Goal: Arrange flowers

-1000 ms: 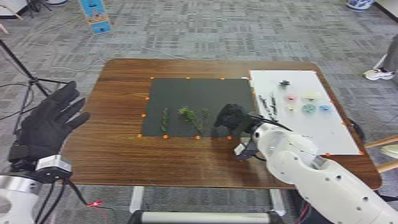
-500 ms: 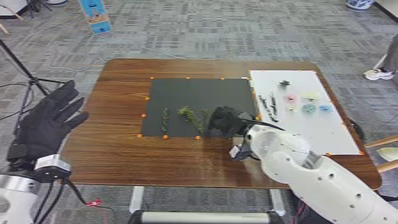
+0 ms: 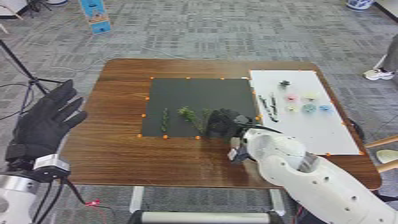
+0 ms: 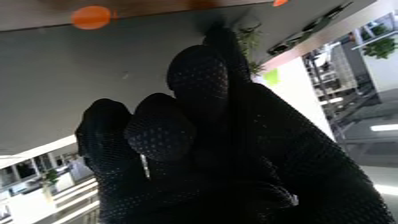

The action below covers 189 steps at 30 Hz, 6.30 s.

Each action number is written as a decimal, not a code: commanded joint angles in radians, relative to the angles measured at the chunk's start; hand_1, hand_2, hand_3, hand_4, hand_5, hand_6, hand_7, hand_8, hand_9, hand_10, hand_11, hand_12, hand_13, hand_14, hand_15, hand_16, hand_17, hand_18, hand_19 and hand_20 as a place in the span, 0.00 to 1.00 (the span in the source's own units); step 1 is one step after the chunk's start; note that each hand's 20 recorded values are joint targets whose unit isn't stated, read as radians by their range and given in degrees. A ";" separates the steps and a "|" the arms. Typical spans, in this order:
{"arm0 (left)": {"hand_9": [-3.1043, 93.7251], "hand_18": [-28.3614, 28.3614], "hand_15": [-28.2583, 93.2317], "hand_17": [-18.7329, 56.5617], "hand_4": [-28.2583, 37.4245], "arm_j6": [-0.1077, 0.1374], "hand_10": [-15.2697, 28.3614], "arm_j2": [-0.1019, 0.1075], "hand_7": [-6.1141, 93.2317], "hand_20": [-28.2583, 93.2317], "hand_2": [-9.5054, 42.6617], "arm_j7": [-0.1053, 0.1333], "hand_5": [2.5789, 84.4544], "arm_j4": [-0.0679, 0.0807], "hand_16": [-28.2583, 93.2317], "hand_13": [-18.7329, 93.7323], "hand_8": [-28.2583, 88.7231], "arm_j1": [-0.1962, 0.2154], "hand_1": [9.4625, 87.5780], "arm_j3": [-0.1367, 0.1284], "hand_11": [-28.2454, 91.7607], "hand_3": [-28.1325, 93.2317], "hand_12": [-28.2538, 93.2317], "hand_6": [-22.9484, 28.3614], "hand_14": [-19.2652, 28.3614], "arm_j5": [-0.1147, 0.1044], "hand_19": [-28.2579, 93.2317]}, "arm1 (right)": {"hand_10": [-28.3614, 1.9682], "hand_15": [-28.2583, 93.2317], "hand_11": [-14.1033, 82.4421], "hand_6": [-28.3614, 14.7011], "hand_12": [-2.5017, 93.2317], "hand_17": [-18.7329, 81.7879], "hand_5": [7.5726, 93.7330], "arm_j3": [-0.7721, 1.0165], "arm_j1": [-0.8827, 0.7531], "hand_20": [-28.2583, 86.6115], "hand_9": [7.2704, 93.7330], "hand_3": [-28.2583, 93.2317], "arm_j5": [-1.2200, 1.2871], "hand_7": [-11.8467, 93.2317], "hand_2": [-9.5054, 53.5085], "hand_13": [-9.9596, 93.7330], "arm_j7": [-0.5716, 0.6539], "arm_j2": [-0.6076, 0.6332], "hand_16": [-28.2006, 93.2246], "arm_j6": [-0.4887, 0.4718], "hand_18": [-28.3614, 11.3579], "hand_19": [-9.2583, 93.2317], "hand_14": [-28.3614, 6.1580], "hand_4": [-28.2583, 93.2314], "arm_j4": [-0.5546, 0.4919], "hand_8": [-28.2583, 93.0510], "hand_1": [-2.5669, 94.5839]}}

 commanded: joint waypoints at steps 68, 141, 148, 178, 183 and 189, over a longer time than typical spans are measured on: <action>0.22 0.82 0.31 0.09 0.00 -0.018 0.54 -0.013 0.22 0.31 0.00 -0.009 0.25 0.009 0.29 0.28 0.17 0.008 0.19 0.011 0.32 0.76 0.40 0.47 0.64 -0.006 0.52 | 0.51 0.86 0.72 0.61 0.41 0.56 0.67 0.086 -0.035 0.67 0.71 0.65 -0.318 0.53 0.00 0.73 0.397 0.132 0.52 0.338 0.21 0.99 0.54 0.00 0.156 0.14 0.47; 0.22 0.81 0.33 0.09 0.00 -0.005 0.53 -0.008 0.23 0.31 0.00 -0.012 0.25 0.003 0.28 0.29 0.16 0.013 0.19 -0.005 0.33 0.76 0.39 0.47 0.64 -0.010 0.53 | 0.61 0.89 0.73 0.66 0.44 0.66 0.79 0.010 -0.051 0.80 0.86 0.86 -0.147 0.54 0.00 0.83 0.249 0.078 0.55 0.064 0.19 1.00 0.60 0.03 0.118 0.40 0.52; 0.22 0.81 0.33 0.10 0.00 -0.003 0.53 -0.008 0.23 0.31 0.00 -0.010 0.25 0.001 0.28 0.29 0.16 0.017 0.19 -0.009 0.33 0.76 0.39 0.47 0.64 -0.011 0.53 | 0.62 0.90 0.75 0.66 0.44 0.69 0.80 0.038 -0.061 0.83 0.87 0.88 -0.089 0.55 0.00 0.85 0.256 0.056 0.55 0.026 0.19 1.00 0.60 0.08 0.065 0.41 0.49; 0.22 0.81 0.33 0.10 0.00 -0.005 0.53 -0.003 0.24 0.31 0.00 -0.016 0.25 0.006 0.28 0.29 0.16 0.005 0.19 -0.002 0.33 0.76 0.38 0.46 0.64 -0.012 0.53 | 0.64 0.90 0.76 0.66 0.44 0.73 0.82 0.038 -0.051 0.86 0.90 0.88 -0.057 0.55 0.00 0.88 0.266 -0.062 0.56 0.033 0.19 1.00 0.62 0.13 0.043 0.43 0.47; 0.22 0.81 0.33 0.10 0.00 -0.007 0.53 -0.001 0.24 0.30 0.00 -0.020 0.25 0.008 0.28 0.29 0.16 0.002 0.19 -0.001 0.33 0.76 0.38 0.46 0.63 -0.012 0.53 | 0.64 0.90 0.76 0.66 0.45 0.73 0.82 0.041 -0.056 0.87 0.90 0.88 -0.058 0.55 0.00 0.88 0.267 -0.073 0.56 0.033 0.19 1.00 0.62 0.13 0.040 0.43 0.47; 0.22 0.81 0.33 0.10 0.00 -0.011 0.53 0.000 0.24 0.30 0.00 -0.020 0.25 0.008 0.28 0.29 0.16 0.003 0.19 -0.002 0.33 0.77 0.38 0.46 0.64 -0.012 0.53 | 0.64 0.90 0.76 0.66 0.45 0.73 0.82 0.033 -0.056 0.86 0.90 0.88 -0.059 0.55 0.00 0.88 0.272 -0.078 0.56 0.043 0.19 1.00 0.62 0.13 0.046 0.43 0.47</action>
